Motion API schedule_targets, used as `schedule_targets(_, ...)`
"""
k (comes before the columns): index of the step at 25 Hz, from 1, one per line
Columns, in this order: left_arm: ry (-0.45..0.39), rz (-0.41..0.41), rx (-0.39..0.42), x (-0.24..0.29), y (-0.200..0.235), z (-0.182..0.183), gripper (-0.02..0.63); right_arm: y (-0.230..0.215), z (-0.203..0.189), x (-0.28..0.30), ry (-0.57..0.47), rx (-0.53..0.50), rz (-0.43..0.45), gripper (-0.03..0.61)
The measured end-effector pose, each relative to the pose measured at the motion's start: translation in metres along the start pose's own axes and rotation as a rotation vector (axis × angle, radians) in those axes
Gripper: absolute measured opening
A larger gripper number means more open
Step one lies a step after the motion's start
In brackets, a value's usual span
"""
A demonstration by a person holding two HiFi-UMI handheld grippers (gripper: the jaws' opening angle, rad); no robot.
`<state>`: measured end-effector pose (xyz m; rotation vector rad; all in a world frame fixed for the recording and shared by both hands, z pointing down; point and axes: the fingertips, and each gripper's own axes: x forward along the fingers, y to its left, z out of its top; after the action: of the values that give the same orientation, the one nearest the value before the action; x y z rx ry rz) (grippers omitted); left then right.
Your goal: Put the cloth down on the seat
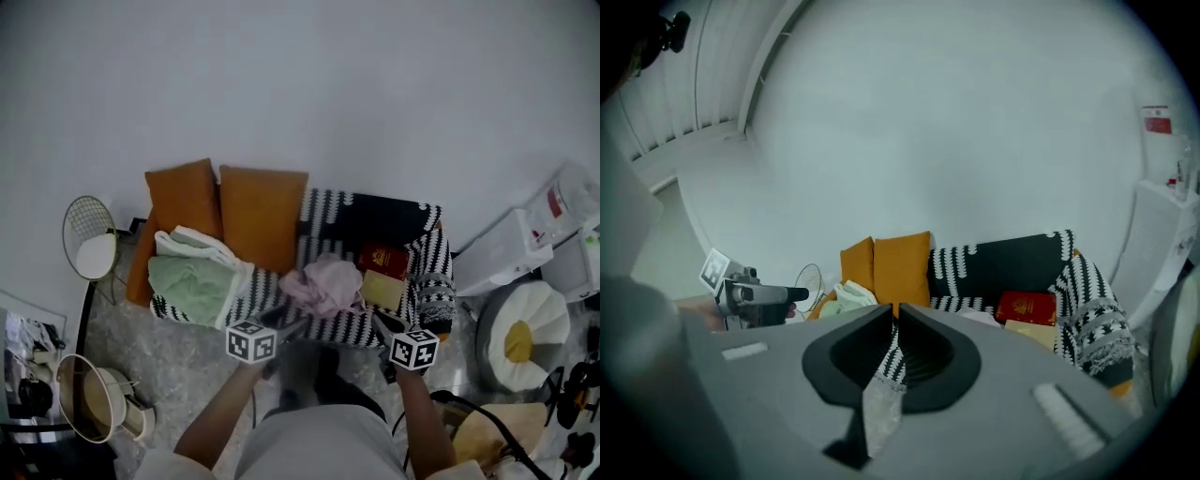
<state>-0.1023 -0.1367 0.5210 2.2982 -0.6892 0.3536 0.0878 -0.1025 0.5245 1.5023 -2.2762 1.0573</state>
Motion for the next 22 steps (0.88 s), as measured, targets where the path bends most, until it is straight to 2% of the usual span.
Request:
schedule_targets(10,0.058,-0.037,0.045,-0.072,-0.022,-0.046,0.189,0.061,-0.044,-0.062,-0.108,0.001,-0.090,0.005)
schedule_targets(16,0.056,-0.046,0.093,-0.095,-0.048,-0.064,0.146,0.081,-0.070,-0.108,-0.173,-0.005,-0.129,0.005)
schedule_targets(22,0.049,-0.054,0.089,-0.102,-0.079,-0.082,0.103,0.086,-0.084,-0.145,-0.200,-0.004,-0.123,0.005)
